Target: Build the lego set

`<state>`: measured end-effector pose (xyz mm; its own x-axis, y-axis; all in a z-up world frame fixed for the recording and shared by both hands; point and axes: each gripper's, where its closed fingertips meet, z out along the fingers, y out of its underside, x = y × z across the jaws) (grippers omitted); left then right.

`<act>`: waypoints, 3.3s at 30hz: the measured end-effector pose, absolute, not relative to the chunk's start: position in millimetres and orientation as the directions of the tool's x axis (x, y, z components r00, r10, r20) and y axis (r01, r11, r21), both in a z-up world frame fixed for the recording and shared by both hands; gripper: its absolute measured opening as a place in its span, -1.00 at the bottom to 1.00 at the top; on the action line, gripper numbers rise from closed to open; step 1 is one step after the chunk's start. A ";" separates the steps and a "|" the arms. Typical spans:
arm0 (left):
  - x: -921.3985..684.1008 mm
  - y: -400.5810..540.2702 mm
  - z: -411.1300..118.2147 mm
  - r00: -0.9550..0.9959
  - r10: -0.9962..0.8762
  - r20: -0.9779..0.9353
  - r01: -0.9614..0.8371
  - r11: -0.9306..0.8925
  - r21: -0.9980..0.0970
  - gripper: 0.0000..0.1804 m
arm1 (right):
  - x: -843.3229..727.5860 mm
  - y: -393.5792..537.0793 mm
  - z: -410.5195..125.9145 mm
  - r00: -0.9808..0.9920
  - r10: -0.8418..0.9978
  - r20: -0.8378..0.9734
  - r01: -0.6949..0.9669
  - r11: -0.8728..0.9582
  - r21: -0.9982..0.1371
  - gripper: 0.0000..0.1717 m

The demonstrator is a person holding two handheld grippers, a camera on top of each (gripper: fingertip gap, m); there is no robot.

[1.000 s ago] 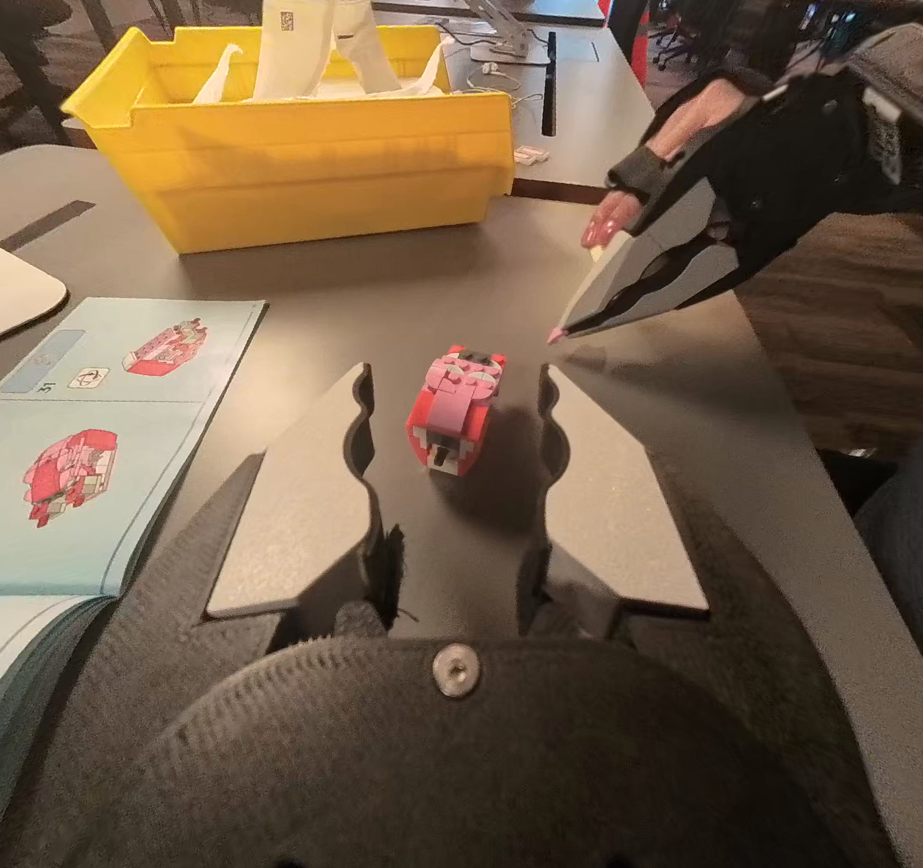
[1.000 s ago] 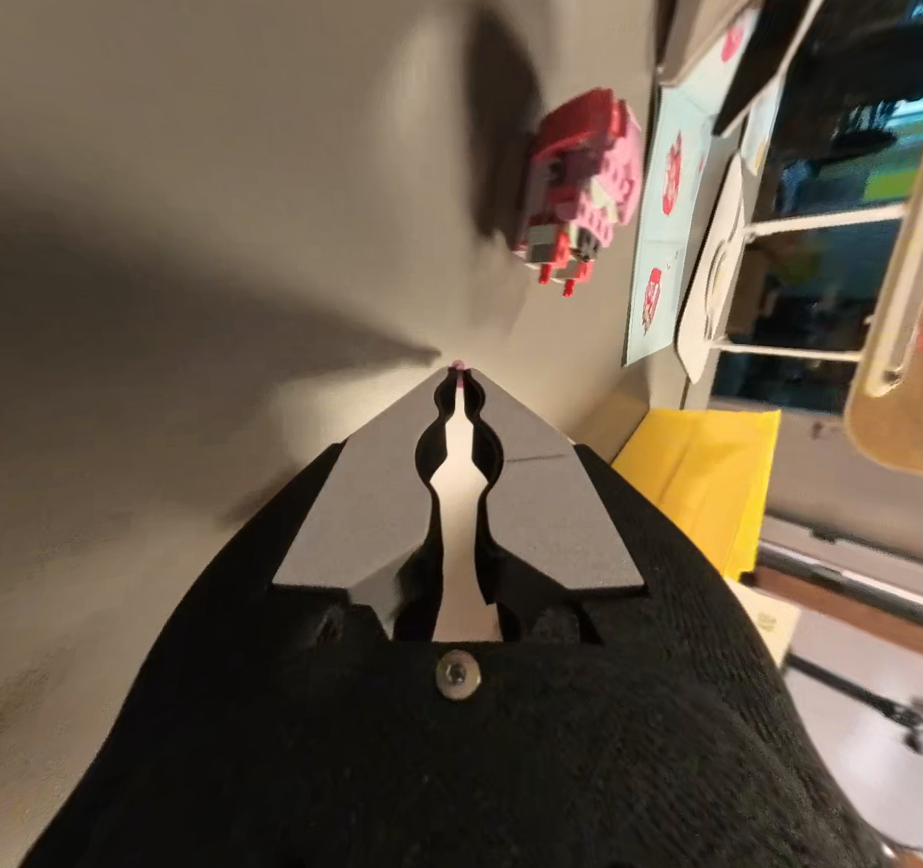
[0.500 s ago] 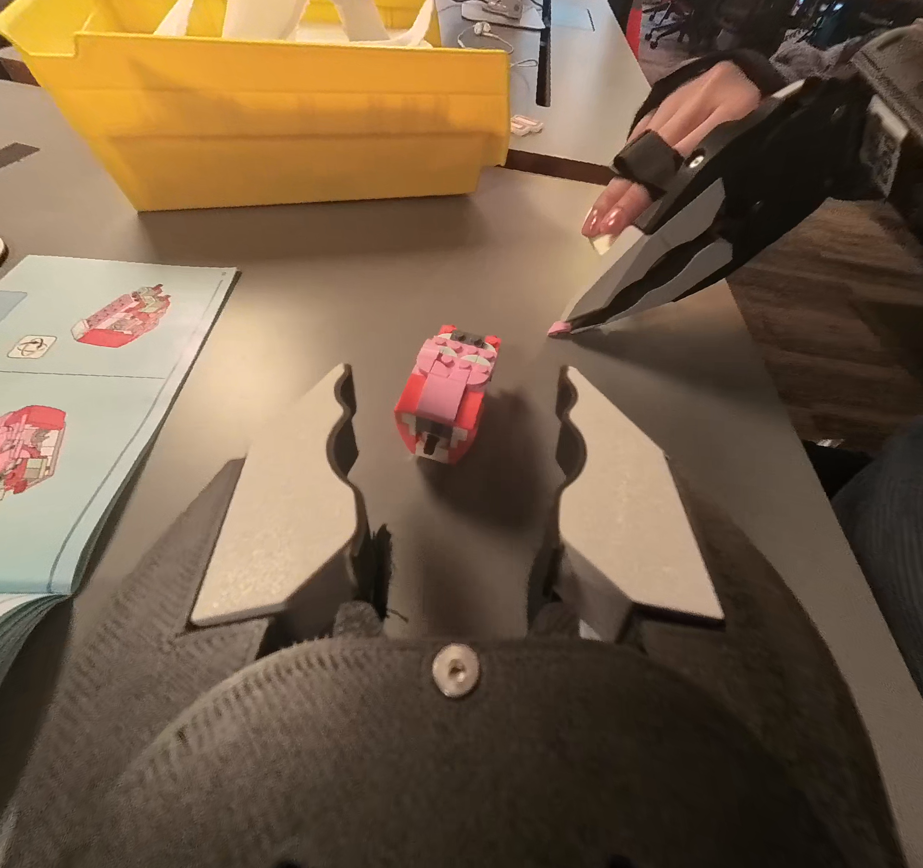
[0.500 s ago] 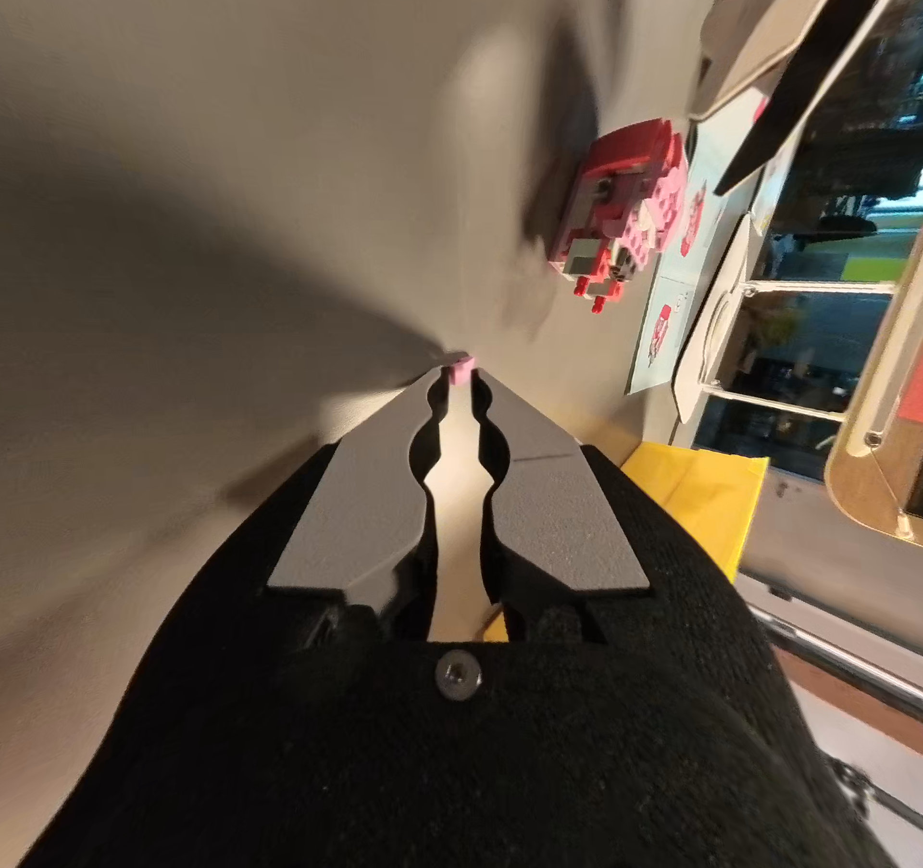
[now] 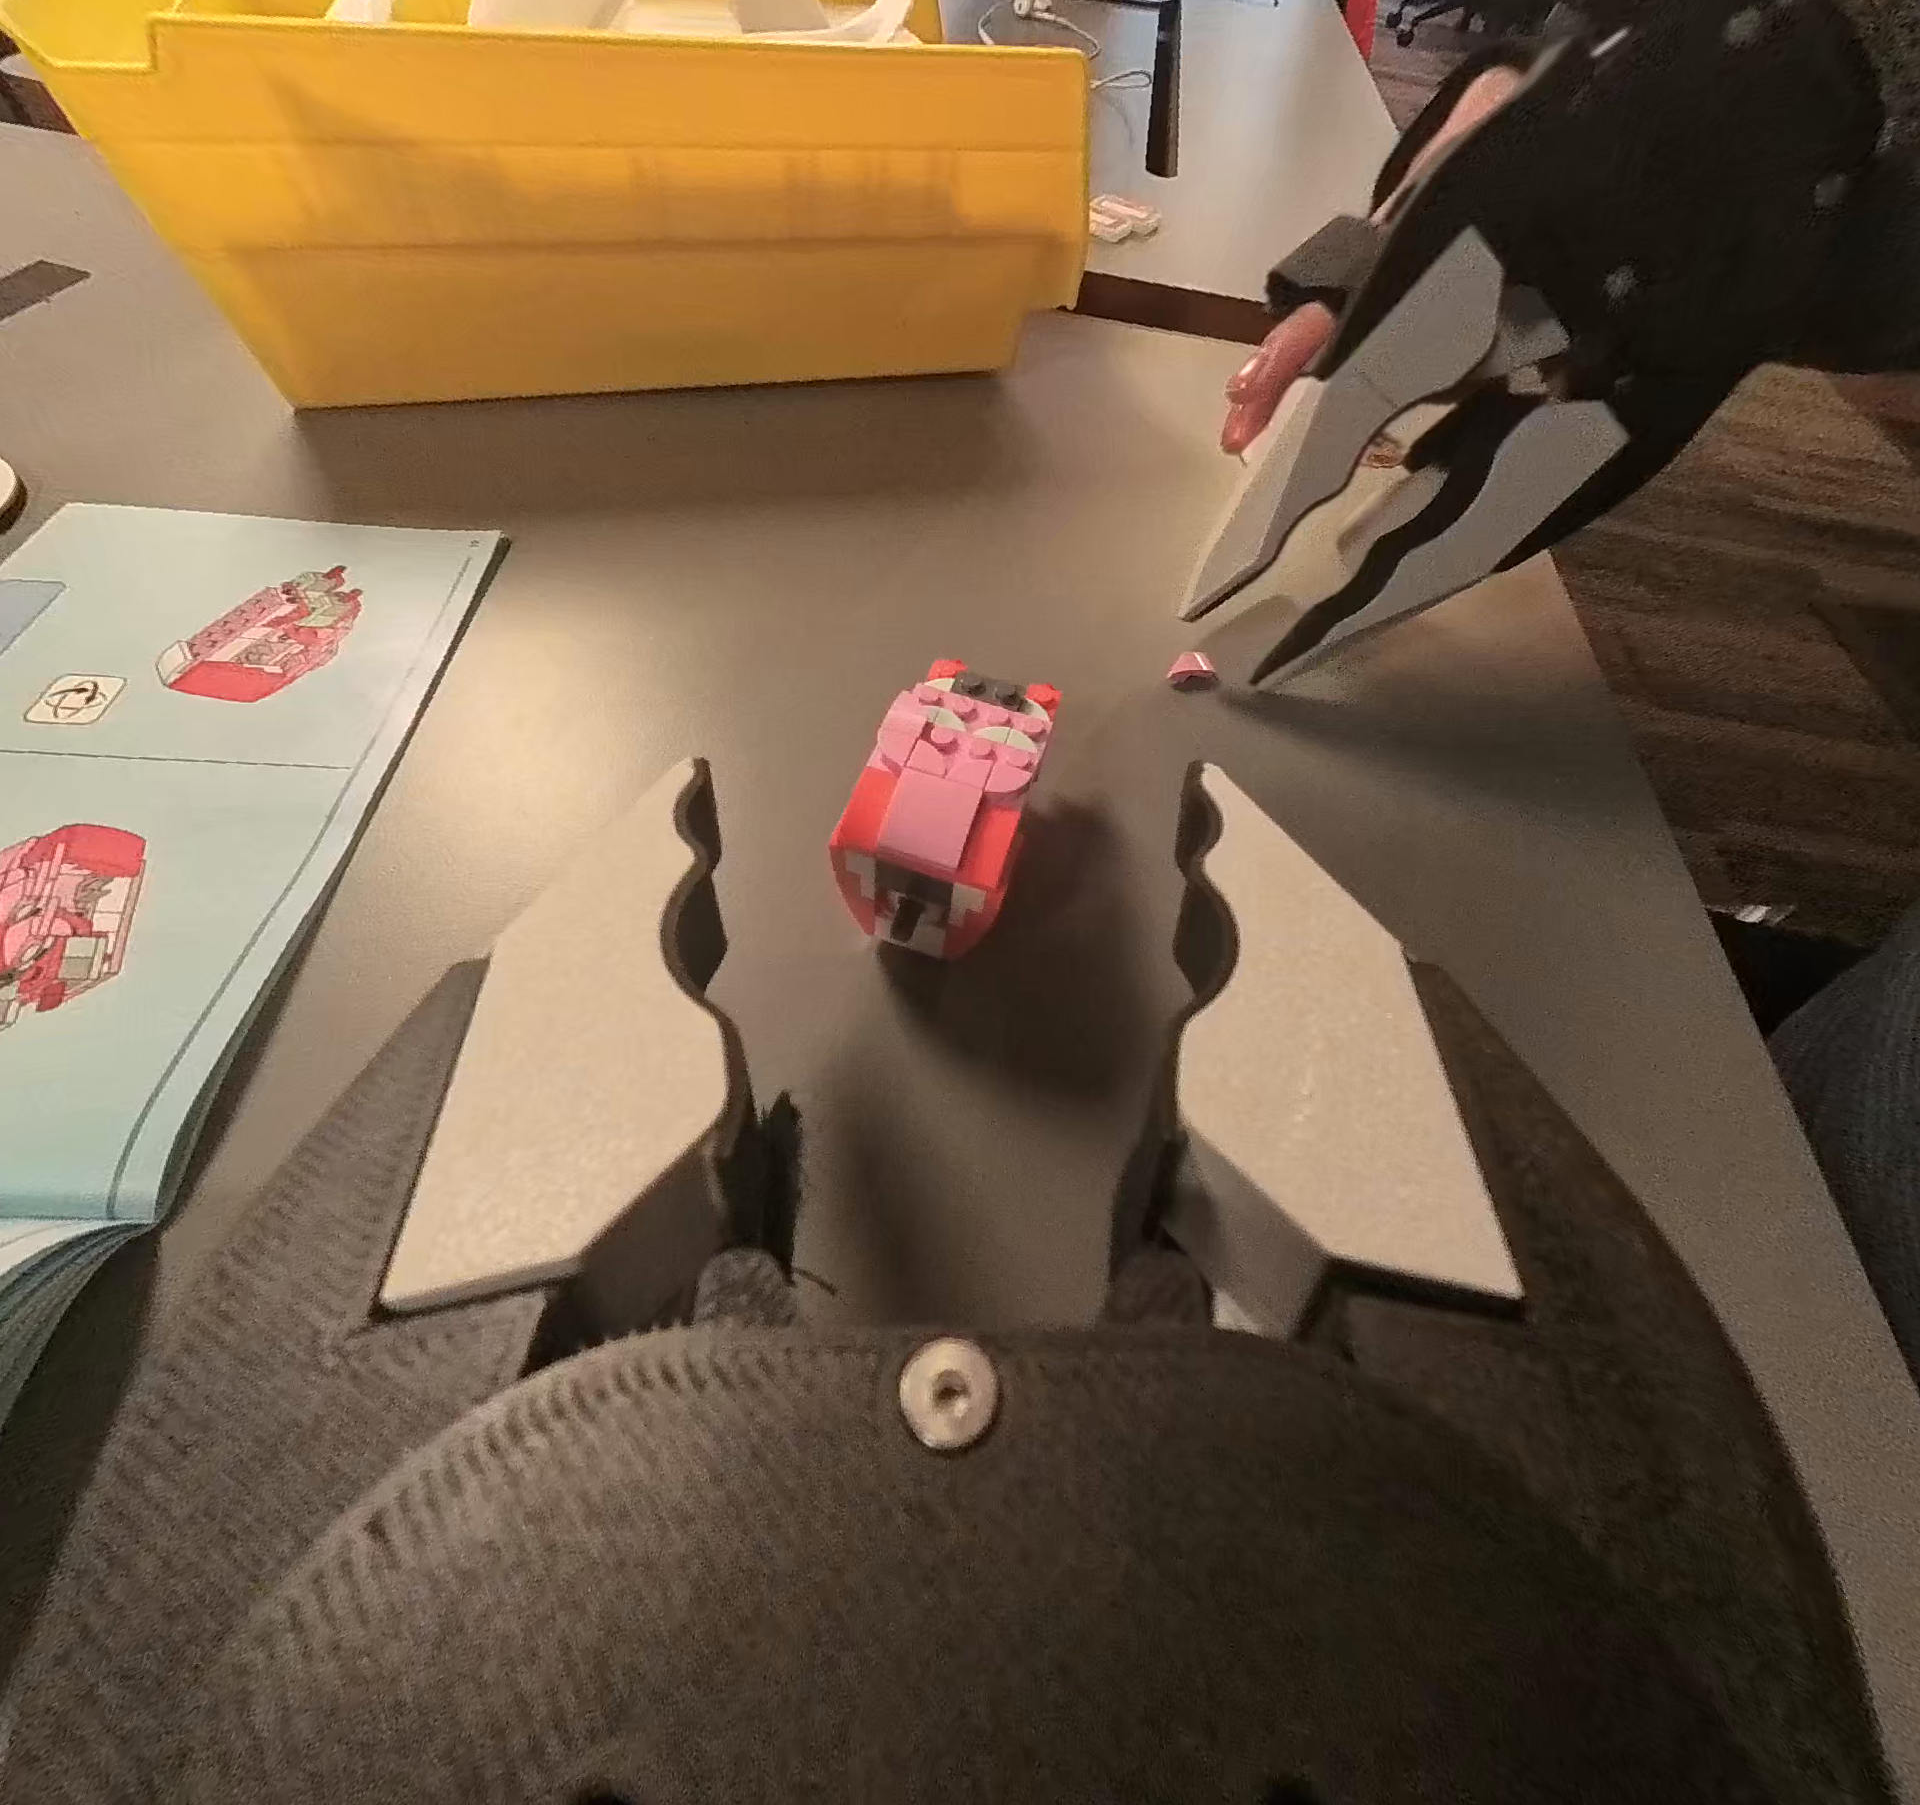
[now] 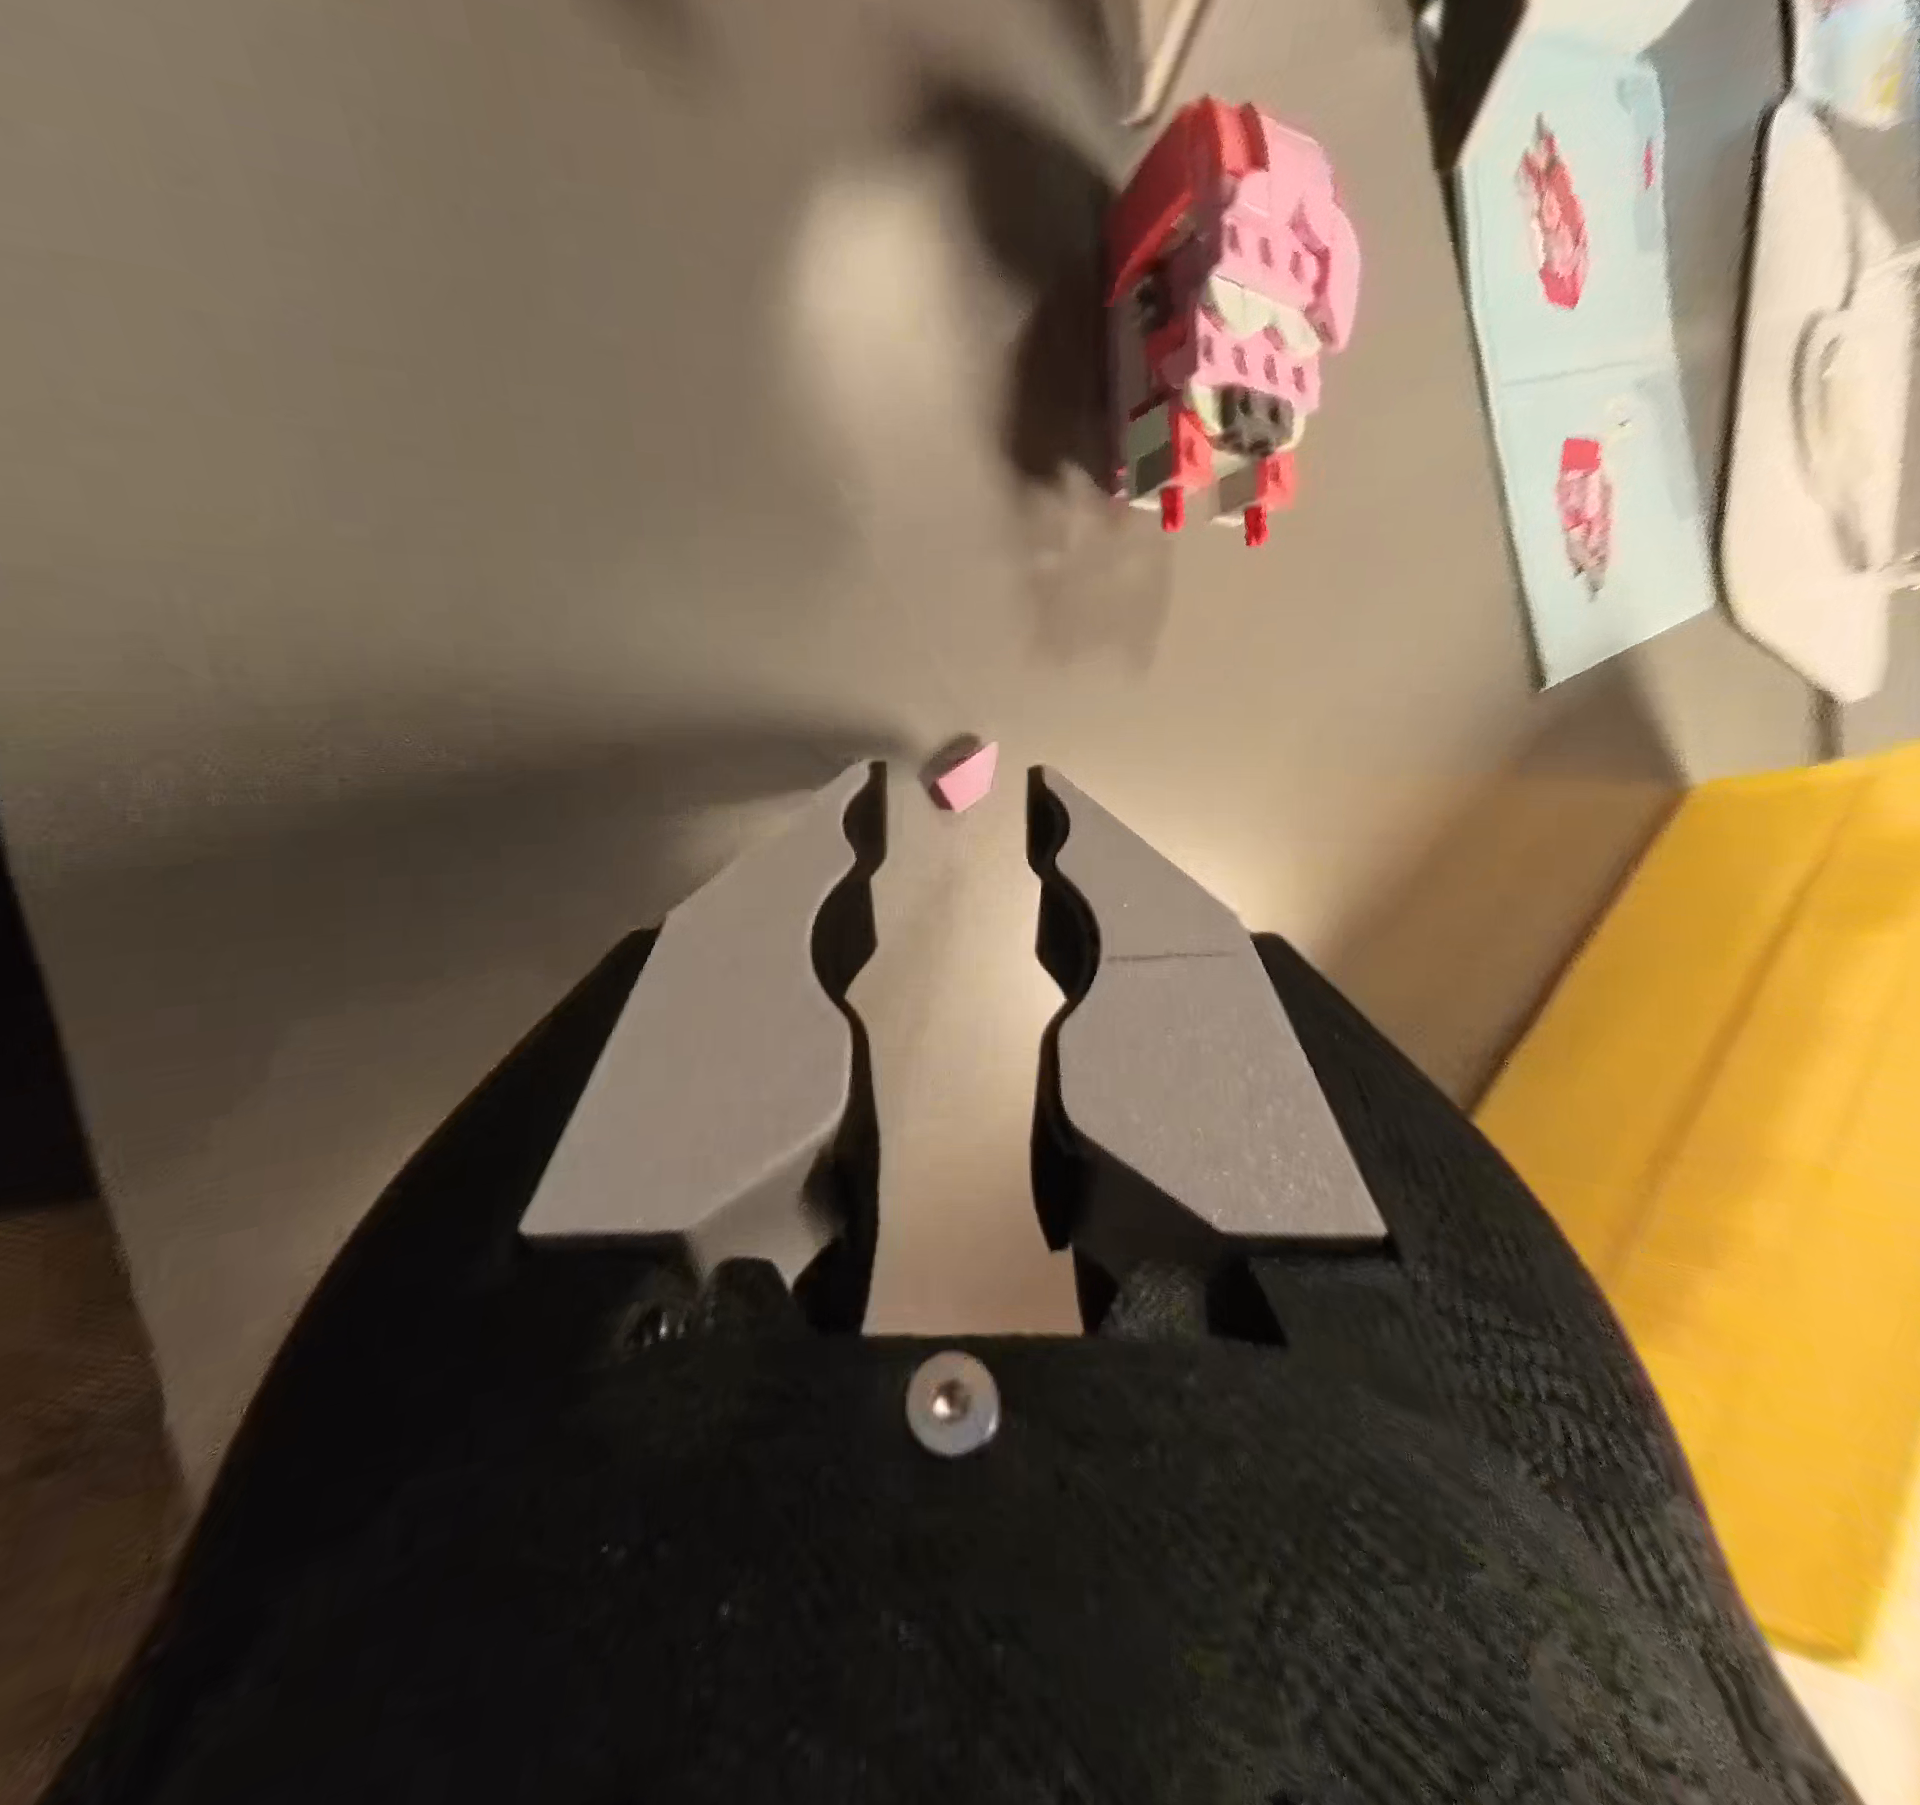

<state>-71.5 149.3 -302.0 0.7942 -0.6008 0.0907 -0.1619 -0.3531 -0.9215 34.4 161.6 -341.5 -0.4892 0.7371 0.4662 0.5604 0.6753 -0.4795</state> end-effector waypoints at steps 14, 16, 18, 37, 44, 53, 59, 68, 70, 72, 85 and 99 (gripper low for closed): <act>-68.1 148.4 -306.6 0.783 -0.615 0.089 -0.189 -0.372 -0.909 -0.02 | 42.3 151.0 -349.7 -0.409 0.909 0.081 0.688 0.365 -0.627 -0.78; -64.4 146.8 -309.9 0.766 -0.635 0.098 -0.205 -0.386 -0.899 -0.02 | 40.2 149.0 -349.7 -0.409 0.910 0.069 0.688 0.357 -0.632 -0.78; -62.1 146.6 -315.1 0.758 -0.643 0.108 -0.224 -0.412 -0.883 0.00 | 37.8 146.1 -349.8 -0.407 0.912 0.052 0.689 0.345 -0.637 -0.78; -59.0 148.8 -350.8 0.772 -0.635 0.013 -0.408 -0.512 -0.756 -0.33 | 48.1 156.8 -348.8 -0.319 0.944 -0.086 0.768 0.204 -0.607 -0.66; -58.9 148.7 -350.8 0.772 -0.635 0.009 -0.410 -0.510 -0.756 -0.33 | 34.3 135.0 -344.4 -0.366 0.920 -0.139 0.727 0.189 -0.660 -0.62; -56.5 146.8 -350.6 0.760 -0.650 0.020 -0.414 -0.506 -0.756 -0.43 | 31.4 154.2 -348.1 -0.472 0.881 0.028 0.657 0.373 -0.655 -0.72; -57.3 147.4 -350.4 0.765 -0.644 0.025 -0.406 -0.512 -0.757 -0.43 | 26.4 156.2 -345.2 -0.492 0.868 0.062 0.612 0.396 -0.685 -0.72; -55.9 149.0 -351.7 0.774 -0.632 0.017 -0.407 -0.518 -0.752 -0.20 | 31.2 154.4 -349.3 -0.510 0.859 0.034 0.639 0.405 -0.654 -0.71; -56.0 149.0 -351.7 0.774 -0.632 0.020 -0.404 -0.520 -0.753 -0.20 | 33.2 154.6 -349.4 -0.502 0.865 0.013 0.653 0.389 -0.649 -0.71; -56.0 149.0 -351.6 0.775 -0.632 0.022 -0.403 -0.520 -0.753 -0.20 | 30.9 154.6 -347.1 -0.498 0.866 0.028 0.637 0.388 -0.666 -0.72; -55.6 148.9 -351.8 0.772 -0.635 0.019 -0.407 -0.518 -0.752 -0.19 | 26.3 149.5 -349.6 -0.531 0.846 0.040 0.613 0.416 -0.672 -0.73; -54.4 150.7 -351.2 0.772 -0.636 0.013 -0.409 -0.512 -0.755 -0.32 | 27.2 152.0 -349.2 -0.516 0.855 0.051 0.603 0.405 -0.688 -0.79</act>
